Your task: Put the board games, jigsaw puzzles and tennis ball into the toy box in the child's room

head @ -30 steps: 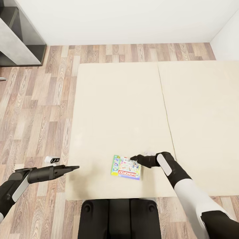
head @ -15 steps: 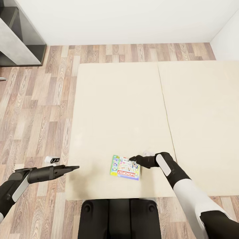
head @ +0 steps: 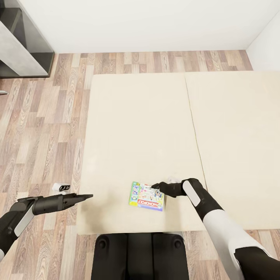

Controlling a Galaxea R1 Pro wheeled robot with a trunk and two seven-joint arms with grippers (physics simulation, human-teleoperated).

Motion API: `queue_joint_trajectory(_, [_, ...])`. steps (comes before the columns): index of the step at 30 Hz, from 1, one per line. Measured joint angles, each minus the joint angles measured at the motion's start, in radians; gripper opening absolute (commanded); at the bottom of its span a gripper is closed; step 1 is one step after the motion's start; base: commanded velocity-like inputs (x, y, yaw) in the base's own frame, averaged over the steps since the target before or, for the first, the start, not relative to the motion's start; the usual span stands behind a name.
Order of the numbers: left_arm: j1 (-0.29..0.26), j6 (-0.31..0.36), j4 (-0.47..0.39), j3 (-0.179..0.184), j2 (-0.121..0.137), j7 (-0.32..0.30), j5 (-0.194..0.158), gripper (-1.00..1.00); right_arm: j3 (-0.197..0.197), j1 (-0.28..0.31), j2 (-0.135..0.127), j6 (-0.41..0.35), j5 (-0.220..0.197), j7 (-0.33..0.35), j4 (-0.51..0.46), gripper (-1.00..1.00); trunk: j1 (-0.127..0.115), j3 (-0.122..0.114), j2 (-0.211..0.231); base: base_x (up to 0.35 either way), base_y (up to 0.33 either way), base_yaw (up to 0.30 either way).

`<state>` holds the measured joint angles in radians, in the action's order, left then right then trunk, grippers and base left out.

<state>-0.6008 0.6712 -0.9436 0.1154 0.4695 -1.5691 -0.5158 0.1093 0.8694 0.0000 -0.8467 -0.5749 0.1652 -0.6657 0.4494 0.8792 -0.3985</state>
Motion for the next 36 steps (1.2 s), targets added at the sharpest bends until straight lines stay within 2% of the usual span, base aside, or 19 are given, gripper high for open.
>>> queue_joint_trajectory(36, [0.000, 0.000, 0.000, 0.000, 0.001, 0.000, 0.000, 1.00, -0.001, 0.000, -0.002, 0.001, -0.001, 0.001, 0.001, 1.00, 0.000, 0.000, 0.000, 0.000, 0.000, 0.000])
